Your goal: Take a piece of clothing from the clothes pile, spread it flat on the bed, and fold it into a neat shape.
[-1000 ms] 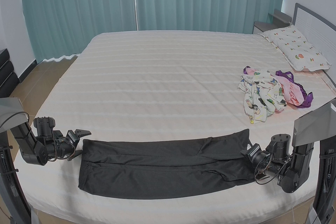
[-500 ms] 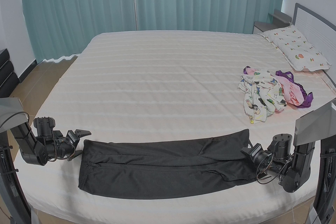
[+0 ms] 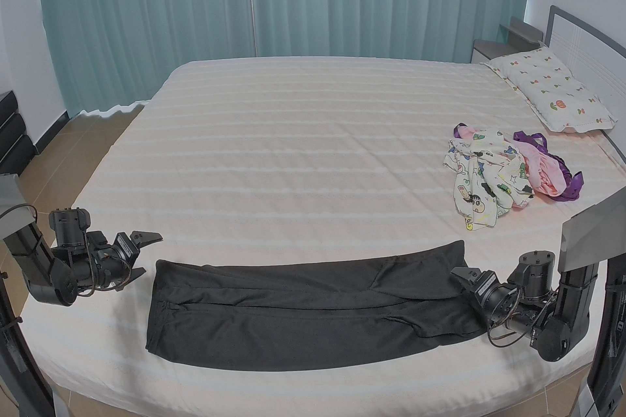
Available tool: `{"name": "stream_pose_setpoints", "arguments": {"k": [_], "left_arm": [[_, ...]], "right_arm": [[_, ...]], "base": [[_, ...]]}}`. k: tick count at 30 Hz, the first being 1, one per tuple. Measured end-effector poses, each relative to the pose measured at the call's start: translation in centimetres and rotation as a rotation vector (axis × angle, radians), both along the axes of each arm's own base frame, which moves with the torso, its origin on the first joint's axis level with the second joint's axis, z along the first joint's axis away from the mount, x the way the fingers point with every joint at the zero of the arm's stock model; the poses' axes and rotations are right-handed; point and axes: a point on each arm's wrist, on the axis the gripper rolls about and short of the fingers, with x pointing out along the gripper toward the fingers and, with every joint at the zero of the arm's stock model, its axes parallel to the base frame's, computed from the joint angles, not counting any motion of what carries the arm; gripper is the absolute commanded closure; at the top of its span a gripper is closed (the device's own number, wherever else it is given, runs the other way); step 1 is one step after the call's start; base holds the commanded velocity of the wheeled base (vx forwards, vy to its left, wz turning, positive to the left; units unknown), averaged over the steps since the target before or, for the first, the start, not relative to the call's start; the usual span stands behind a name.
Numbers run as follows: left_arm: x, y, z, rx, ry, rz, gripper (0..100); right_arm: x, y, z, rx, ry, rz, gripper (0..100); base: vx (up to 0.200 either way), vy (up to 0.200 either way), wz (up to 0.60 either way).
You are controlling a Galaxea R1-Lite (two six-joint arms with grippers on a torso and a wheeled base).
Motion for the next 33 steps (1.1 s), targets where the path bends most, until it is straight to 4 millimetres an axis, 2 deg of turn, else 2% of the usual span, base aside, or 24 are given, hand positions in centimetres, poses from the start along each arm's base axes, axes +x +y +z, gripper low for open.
{"name": "stream_pose_setpoints", "arguments": {"k": [7, 15, 20, 28, 33], "left_arm": [[-1.3, -0.5, 0.8, 0.109, -0.005, -0.067, 0], [-0.7, -0.7, 1.3, 0.287, 0.066, -0.031, 0], [-0.5, -0.9, 1.7, 0.324, 0.069, -0.054, 0], [-1.1, -0.8, 2.1, 0.365, 0.179, -0.141, 0], [-0.4, -0.7, 3.2, 0.387, 0.143, -0.219, 0]], "right_arm": [[-0.5, -0.4, 0.2, -0.003, 0.009, -0.007, 0], [-0.9, -0.5, 0.5, -0.015, 0.008, 0.001, 0], [-1.1, -0.6, 0.6, -0.018, 0.007, 0.004, 0], [-1.1, -0.5, 0.6, -0.019, 0.008, 0.007, 0], [-1.3, -0.4, 0.6, -0.023, 0.013, 0.014, 0]], "base": [[0.000, 0.000, 0.00], [0.000, 0.000, 0.00], [0.000, 0.000, 0.00], [0.000, 0.000, 0.00], [0.000, 0.000, 0.00]]}}
